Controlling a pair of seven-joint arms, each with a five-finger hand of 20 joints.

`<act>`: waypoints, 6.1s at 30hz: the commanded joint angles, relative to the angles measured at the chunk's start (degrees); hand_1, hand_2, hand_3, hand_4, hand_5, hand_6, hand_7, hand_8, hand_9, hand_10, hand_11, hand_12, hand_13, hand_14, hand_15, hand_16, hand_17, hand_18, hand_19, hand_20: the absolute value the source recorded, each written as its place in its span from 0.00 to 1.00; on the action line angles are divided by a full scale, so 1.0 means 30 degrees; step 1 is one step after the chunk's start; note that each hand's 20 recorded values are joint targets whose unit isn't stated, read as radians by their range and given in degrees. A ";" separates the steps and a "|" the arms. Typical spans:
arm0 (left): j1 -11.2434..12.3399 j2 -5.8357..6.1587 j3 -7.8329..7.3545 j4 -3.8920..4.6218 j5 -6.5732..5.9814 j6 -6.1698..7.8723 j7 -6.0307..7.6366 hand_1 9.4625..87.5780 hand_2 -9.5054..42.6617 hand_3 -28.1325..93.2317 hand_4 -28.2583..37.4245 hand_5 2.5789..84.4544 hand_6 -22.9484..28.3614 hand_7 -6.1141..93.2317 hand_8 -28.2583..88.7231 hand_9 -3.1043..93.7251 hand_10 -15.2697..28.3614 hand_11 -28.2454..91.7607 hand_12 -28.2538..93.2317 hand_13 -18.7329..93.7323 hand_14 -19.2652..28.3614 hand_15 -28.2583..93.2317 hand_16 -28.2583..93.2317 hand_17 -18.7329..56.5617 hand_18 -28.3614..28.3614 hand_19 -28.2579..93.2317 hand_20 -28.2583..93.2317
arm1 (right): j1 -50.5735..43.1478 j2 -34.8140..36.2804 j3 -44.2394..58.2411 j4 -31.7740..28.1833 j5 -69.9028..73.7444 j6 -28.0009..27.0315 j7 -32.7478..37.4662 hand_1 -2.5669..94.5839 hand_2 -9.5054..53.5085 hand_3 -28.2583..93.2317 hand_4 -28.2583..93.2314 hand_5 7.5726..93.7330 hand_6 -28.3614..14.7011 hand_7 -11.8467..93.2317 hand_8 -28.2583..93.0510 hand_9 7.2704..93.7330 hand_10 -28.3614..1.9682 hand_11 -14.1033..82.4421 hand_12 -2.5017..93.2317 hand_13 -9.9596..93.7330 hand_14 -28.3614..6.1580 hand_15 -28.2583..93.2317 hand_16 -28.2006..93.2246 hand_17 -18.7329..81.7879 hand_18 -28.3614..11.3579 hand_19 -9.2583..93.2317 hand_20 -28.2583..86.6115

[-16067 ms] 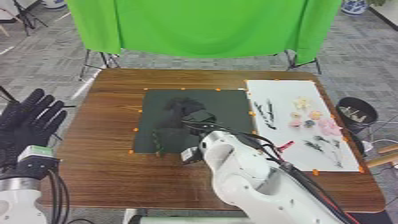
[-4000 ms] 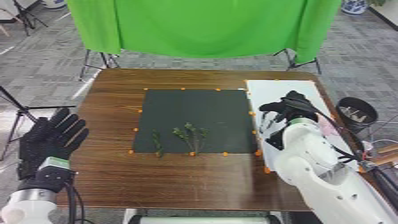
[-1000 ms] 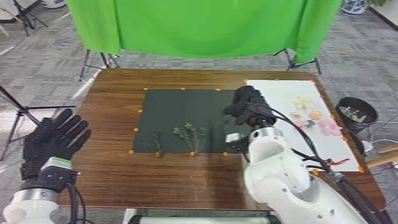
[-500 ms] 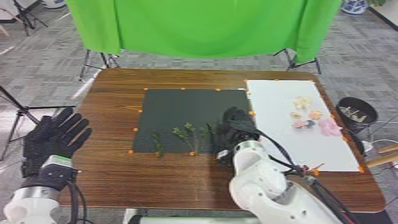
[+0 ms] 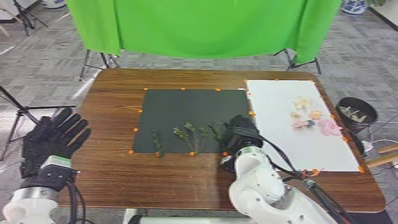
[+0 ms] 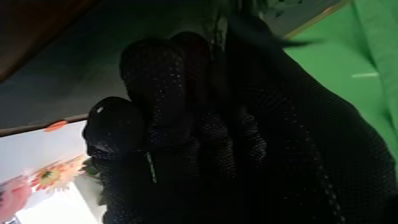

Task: Arrange flowers

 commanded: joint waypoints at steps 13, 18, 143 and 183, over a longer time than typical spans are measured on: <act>0.0695 -0.0221 -0.0069 -0.0205 -0.0445 0.0437 0.0425 0.28 0.47 0.83 0.00 0.53 0.65 0.23 0.16 0.45 0.73 0.46 0.35 0.43 0.76 0.63 0.18 0.17 0.79 0.57 0.31 | -0.0600 -0.0003 0.0322 -0.0908 -0.1258 0.0527 0.0821 0.51 0.00 0.85 0.07 0.56 0.52 0.80 0.40 0.77 0.42 0.41 0.35 0.83 0.52 0.66 0.50 0.64 0.13 0.99 0.46; 0.0836 -0.0212 -0.0138 -0.0247 -0.0461 0.0485 0.0595 0.27 0.47 0.83 0.00 0.53 0.65 0.23 0.16 0.45 0.73 0.46 0.35 0.43 0.76 0.63 0.18 0.17 0.79 0.57 0.31 | -0.0763 0.0037 0.0290 -0.1275 -0.1814 0.0634 0.0761 0.49 0.00 0.84 0.07 0.56 0.49 0.79 0.40 0.76 0.31 0.41 0.24 0.83 0.50 0.65 0.45 0.65 0.13 1.00 0.44; -0.2778 0.1068 0.2316 0.0639 -0.0165 0.0980 -0.0048 0.27 0.47 0.83 0.00 0.53 0.65 0.23 0.16 0.45 0.73 0.46 0.35 0.43 0.76 0.63 0.18 0.17 0.79 0.57 0.32 | 0.7272 -0.5686 -0.5730 0.7023 -0.3648 -0.8001 -1.1732 0.60 0.03 0.84 0.00 0.73 0.66 0.46 0.25 0.88 0.67 0.24 0.44 0.79 0.62 0.55 0.56 0.55 0.19 0.89 0.57; -0.2272 0.0953 0.1897 0.0600 -0.0331 0.0788 0.0053 0.27 0.47 0.83 0.00 0.53 0.65 0.23 0.17 0.45 0.73 0.46 0.35 0.43 0.76 0.63 0.18 0.17 0.79 0.57 0.32 | 0.8314 -0.5167 -0.6805 0.6030 -0.3229 -0.6648 -0.8389 0.54 0.00 0.87 0.00 0.65 0.61 0.36 0.20 0.71 0.50 0.35 0.23 0.76 0.59 0.57 0.54 0.55 0.16 0.90 0.54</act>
